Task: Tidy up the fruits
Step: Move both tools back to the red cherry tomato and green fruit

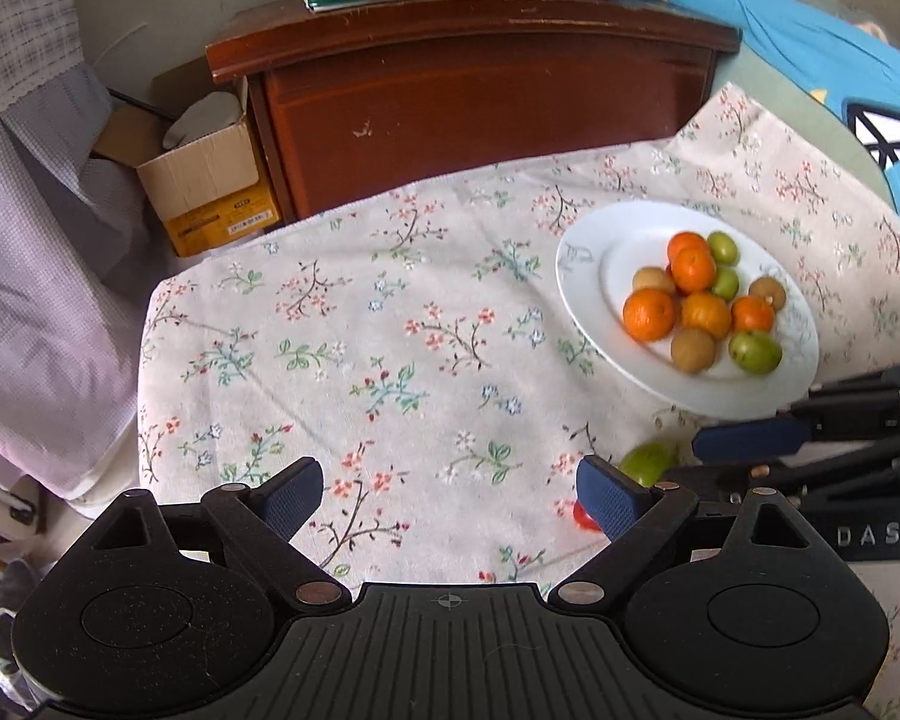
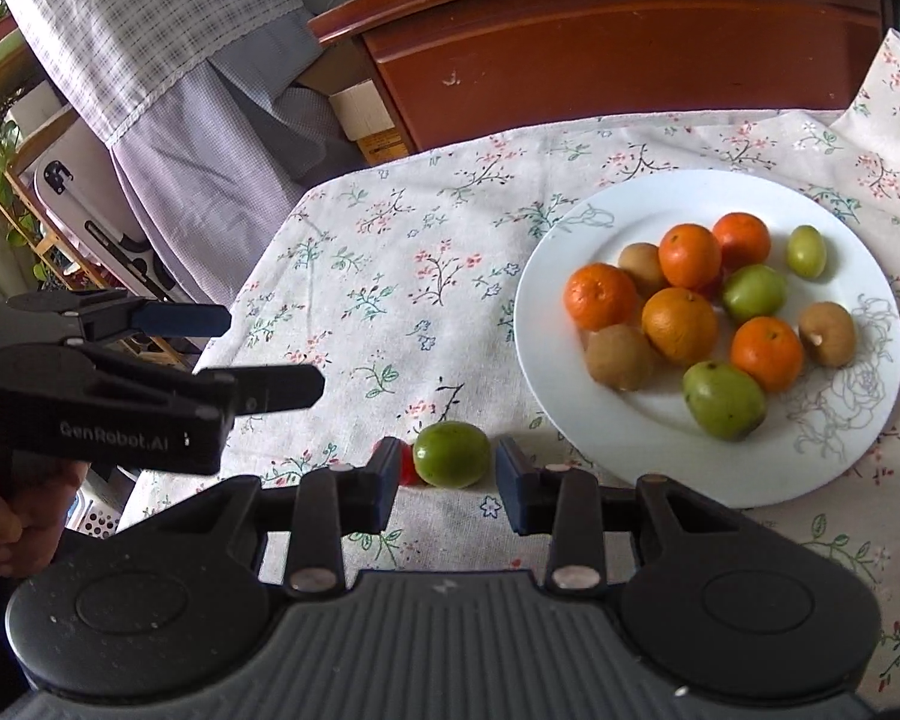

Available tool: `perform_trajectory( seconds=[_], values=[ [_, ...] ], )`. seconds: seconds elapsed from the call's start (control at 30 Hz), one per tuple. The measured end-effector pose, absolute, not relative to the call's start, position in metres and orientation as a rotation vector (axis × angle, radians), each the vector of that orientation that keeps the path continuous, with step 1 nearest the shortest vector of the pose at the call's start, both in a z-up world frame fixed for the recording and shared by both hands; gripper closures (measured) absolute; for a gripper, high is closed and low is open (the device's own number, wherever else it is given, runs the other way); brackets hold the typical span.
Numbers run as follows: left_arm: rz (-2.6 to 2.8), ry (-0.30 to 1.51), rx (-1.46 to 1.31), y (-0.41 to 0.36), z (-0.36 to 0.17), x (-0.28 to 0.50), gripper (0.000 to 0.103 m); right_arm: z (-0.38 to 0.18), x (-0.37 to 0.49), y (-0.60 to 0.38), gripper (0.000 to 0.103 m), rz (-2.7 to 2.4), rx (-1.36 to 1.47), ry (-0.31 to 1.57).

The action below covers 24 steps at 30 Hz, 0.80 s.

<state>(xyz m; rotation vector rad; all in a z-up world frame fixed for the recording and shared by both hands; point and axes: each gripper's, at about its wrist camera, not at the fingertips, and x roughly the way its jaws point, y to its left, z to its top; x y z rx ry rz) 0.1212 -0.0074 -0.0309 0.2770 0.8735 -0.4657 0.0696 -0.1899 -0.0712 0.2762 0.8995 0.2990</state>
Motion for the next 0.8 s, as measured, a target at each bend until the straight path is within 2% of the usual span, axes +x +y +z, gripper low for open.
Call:
perform_trajectory(
  seconds=[0.4, 0.5, 0.8],
  values=[
    [-0.54, 0.894, 0.394, -0.015, -0.048, 0.107, 0.01, -0.087, 0.075, -0.18, 0.067, 0.271, 0.26, 0.92],
    [-0.562, 0.902, 0.398, -0.019, -0.052, 0.103, 0.01, -0.086, 0.075, -0.18, 0.071, 0.275, 0.251, 0.92],
    [-0.591, 0.89, 0.334, -0.03, -0.058, 0.097, 0.012, -0.075, 0.066, -0.194, 0.072, 0.261, 0.27, 0.922]
  ],
)
